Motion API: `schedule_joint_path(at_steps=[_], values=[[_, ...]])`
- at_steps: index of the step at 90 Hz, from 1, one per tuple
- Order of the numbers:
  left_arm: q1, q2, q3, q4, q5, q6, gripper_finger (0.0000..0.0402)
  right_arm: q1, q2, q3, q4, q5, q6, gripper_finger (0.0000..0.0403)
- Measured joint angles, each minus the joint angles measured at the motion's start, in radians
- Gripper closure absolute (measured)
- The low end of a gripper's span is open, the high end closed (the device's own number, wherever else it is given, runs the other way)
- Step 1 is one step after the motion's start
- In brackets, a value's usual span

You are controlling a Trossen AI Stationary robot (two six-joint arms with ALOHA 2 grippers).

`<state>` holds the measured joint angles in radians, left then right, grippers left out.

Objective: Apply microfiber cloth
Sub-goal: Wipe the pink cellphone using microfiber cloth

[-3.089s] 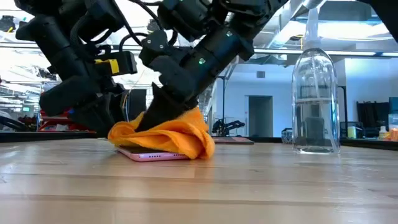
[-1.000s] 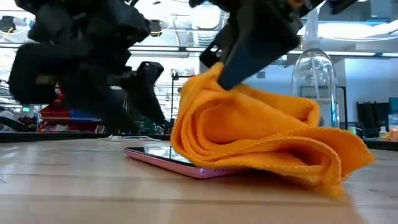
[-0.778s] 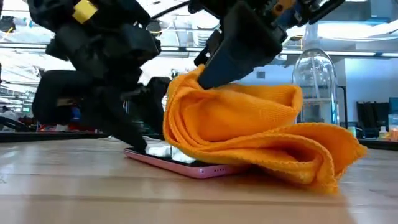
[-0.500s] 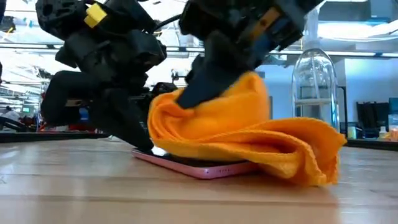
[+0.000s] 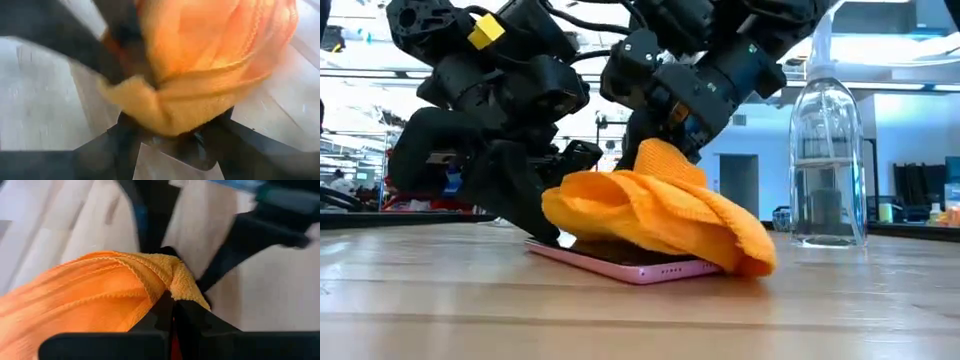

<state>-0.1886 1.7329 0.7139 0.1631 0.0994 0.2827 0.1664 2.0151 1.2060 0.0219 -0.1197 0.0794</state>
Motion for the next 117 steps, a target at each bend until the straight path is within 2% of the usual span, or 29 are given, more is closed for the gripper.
schedule_joint_path(at_steps=[24,30,41,56,64,81,117], values=[[0.013,0.002,-0.001,-0.020,-0.004,-0.006,0.0203,0.123,0.000,0.002,-0.067,-0.029,-0.028,0.0403],[0.013,0.002,-0.001,-0.020,-0.008,-0.008,0.0203,0.137,0.000,0.002,-0.058,0.000,-0.053,0.0403],[0.013,0.002,-0.002,-0.018,-0.010,-0.016,0.0203,0.123,0.003,-0.001,0.005,0.125,-0.091,0.0403],[0.013,0.002,-0.002,-0.016,-0.012,-0.021,0.0203,0.063,0.003,0.000,0.112,0.150,-0.130,0.0403],[0.013,0.002,-0.002,-0.016,-0.014,-0.024,0.0203,0.046,0.003,0.000,0.099,0.138,-0.130,0.0403],[0.013,0.003,-0.002,-0.017,-0.017,-0.026,0.0203,0.078,0.003,0.000,0.022,0.024,-0.132,0.0403],[0.013,0.003,-0.002,-0.013,-0.033,-0.036,0.0203,0.220,-0.004,0.006,-0.172,0.048,-0.006,0.0403]])
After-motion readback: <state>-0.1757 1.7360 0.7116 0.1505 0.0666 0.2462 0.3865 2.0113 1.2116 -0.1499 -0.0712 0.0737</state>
